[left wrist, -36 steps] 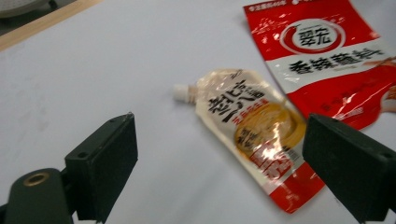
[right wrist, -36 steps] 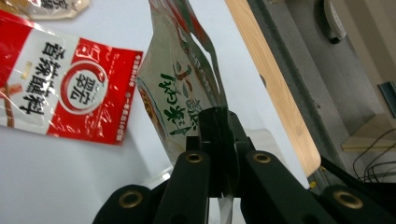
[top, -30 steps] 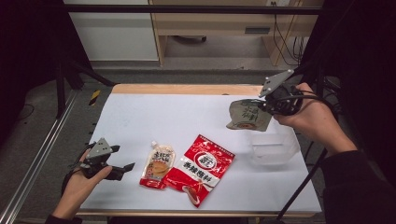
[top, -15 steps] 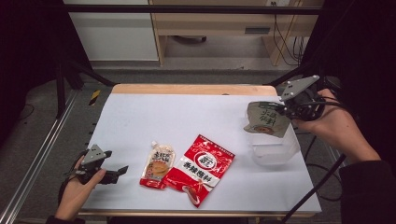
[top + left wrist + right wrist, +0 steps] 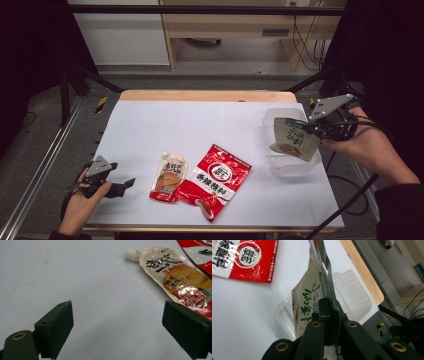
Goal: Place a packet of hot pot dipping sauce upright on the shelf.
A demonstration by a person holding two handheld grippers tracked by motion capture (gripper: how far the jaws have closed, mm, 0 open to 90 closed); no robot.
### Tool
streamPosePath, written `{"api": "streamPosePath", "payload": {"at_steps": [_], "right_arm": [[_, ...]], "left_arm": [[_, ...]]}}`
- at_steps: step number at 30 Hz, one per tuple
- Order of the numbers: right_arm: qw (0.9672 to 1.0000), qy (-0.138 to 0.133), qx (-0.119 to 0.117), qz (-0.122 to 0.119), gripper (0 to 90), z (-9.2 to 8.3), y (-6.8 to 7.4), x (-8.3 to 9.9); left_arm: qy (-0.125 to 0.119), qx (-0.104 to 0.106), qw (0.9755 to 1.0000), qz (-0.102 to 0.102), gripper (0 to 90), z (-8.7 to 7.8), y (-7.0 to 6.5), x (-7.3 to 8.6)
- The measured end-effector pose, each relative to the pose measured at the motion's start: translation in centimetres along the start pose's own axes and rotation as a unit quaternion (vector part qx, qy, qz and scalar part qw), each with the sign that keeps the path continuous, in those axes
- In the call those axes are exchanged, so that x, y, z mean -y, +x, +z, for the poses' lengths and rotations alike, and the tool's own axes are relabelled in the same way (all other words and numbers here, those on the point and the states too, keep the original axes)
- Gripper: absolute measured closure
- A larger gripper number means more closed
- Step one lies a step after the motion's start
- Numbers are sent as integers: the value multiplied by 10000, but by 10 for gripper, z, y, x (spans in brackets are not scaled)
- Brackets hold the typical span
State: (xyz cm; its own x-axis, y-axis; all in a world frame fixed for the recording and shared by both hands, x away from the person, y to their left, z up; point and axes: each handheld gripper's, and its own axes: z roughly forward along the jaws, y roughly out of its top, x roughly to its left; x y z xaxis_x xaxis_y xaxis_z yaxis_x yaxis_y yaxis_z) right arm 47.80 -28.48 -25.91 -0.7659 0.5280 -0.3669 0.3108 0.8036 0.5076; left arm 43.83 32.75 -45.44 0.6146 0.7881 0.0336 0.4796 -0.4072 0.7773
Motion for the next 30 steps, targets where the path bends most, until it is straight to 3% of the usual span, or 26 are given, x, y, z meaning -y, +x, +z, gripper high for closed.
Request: {"api": "streamPosePath", "payload": {"at_steps": [14, 30], "right_arm": [[9996, -114, -223, 97, 900, 3, 1, 11], [9981, -308, -541, 6, 900, 0, 9, 20]], "left_arm": [[79, 24, 10000, 35, 99, 2, -1, 0], [119, 6, 9998, 131, 99, 3, -2, -1]]}}
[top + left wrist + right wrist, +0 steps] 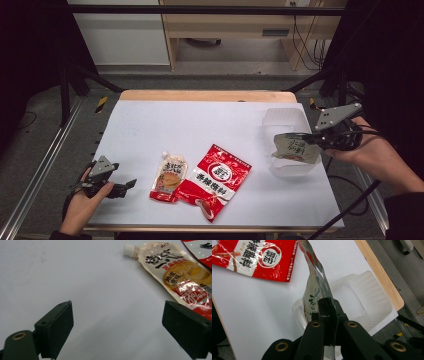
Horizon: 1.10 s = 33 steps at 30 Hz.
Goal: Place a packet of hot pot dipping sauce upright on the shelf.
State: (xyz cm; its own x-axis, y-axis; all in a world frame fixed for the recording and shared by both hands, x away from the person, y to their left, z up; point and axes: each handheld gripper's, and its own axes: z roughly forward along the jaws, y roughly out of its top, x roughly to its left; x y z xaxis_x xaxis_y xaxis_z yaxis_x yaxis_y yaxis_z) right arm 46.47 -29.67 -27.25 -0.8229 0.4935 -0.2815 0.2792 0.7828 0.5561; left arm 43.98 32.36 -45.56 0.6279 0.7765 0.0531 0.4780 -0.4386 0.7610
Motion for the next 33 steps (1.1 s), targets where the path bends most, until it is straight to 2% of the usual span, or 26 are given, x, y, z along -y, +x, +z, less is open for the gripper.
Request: {"api": "streamPosePath", "payload": {"at_steps": [33], "right_arm": [[9996, -123, -161, 181, 900, -8, -3, 12]], "left_arm": [[51, -15, 9999, 90, 99, 2, -1, -1]]}}
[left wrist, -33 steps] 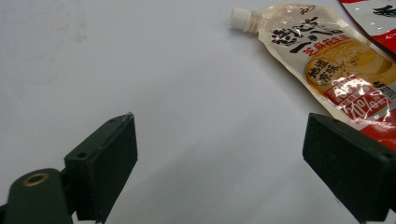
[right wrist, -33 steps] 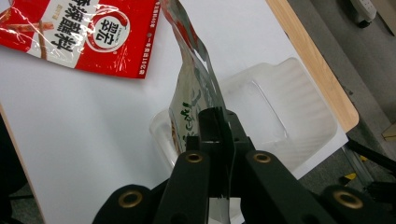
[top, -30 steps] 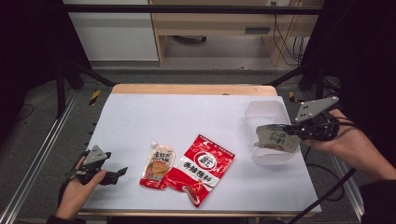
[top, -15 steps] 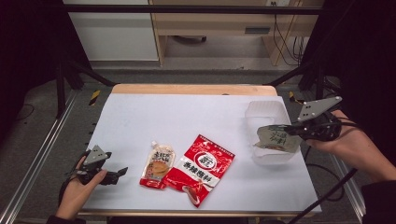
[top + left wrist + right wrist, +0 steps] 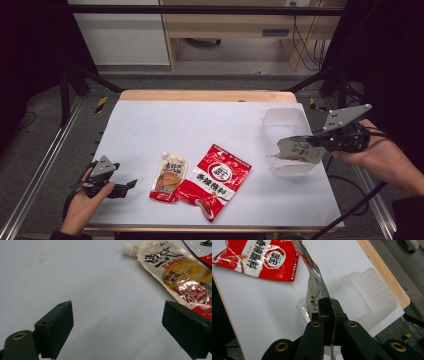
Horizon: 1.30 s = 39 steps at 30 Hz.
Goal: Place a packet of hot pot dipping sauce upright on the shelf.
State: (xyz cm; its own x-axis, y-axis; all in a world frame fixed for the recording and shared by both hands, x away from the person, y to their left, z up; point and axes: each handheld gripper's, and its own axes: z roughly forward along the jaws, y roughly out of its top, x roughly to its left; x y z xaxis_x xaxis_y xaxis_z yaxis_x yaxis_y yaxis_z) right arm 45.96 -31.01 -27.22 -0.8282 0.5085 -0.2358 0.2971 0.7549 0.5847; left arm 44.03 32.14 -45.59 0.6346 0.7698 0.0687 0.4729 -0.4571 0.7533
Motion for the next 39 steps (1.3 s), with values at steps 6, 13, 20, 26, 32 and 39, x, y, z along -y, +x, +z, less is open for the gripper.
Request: {"api": "streamPosePath", "payload": {"at_steps": [6, 13, 20, 26, 32, 39], "right_arm": [[9999, -13, -110, -1, 900, 3, 0, 0], [9997, 127, -201, 57, 900, 16, -3, 6], [9993, 127, -289, 224, 898, 36, -5, 16], [9988, 173, -284, 353, 870, 48, -6, 23], [9982, 186, -122, 556, 823, 54, -10, 26], [9971, 148, 225, 713, 560, 50, -8, 22]], "left_arm": [[23, 4, 10000, 10, 99, 1, -1, 0], [36, 2, 10000, 10, 99, 1, -1, 0], [45, 10, 10000, -4, 99, 1, -1, 1], [53, -3, 10000, 29, 99, 1, -1, 0], [33, -17, 10000, 29, 99, 1, -2, 0], [51, -32, 10000, 52, 99, 1, -2, 0]]}}
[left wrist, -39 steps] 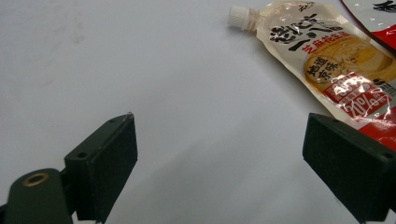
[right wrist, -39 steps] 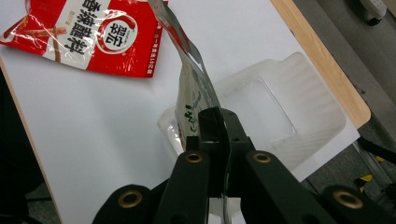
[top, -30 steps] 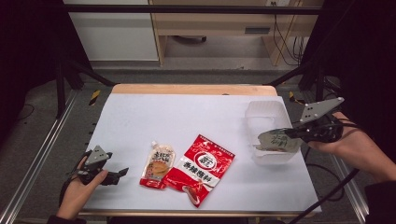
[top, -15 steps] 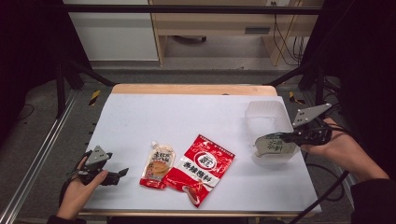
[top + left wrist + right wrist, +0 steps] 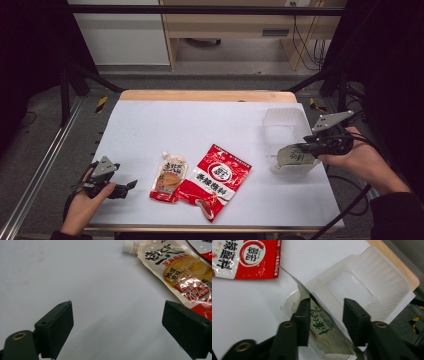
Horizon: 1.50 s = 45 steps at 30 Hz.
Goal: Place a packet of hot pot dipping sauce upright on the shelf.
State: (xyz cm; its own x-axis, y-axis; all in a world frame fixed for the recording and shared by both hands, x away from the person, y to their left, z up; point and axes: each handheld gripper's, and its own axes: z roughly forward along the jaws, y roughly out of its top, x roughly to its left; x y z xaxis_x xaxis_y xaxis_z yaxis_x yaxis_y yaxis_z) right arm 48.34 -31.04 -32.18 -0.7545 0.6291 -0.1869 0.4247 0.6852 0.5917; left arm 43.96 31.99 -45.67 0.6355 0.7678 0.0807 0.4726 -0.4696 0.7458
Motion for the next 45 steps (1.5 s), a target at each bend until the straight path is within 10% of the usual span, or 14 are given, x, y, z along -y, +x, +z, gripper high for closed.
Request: {"api": "streamPosePath", "payload": {"at_steps": [8, 17, 45], "right_arm": [[9994, -268, 209, 0, 235, -7, 19, -22], [9970, -700, 296, -127, 127, -5, 58, -65], [9948, -993, -75, -223, 266, 90, 169, -131]], "left_arm": [[10, -24, 10000, -3, 99, 0, -1, 0], [63, -68, 10000, 9, 80, -2, -1, -1], [42, -116, 9999, 32, 70, -1, -4, -2]]}}
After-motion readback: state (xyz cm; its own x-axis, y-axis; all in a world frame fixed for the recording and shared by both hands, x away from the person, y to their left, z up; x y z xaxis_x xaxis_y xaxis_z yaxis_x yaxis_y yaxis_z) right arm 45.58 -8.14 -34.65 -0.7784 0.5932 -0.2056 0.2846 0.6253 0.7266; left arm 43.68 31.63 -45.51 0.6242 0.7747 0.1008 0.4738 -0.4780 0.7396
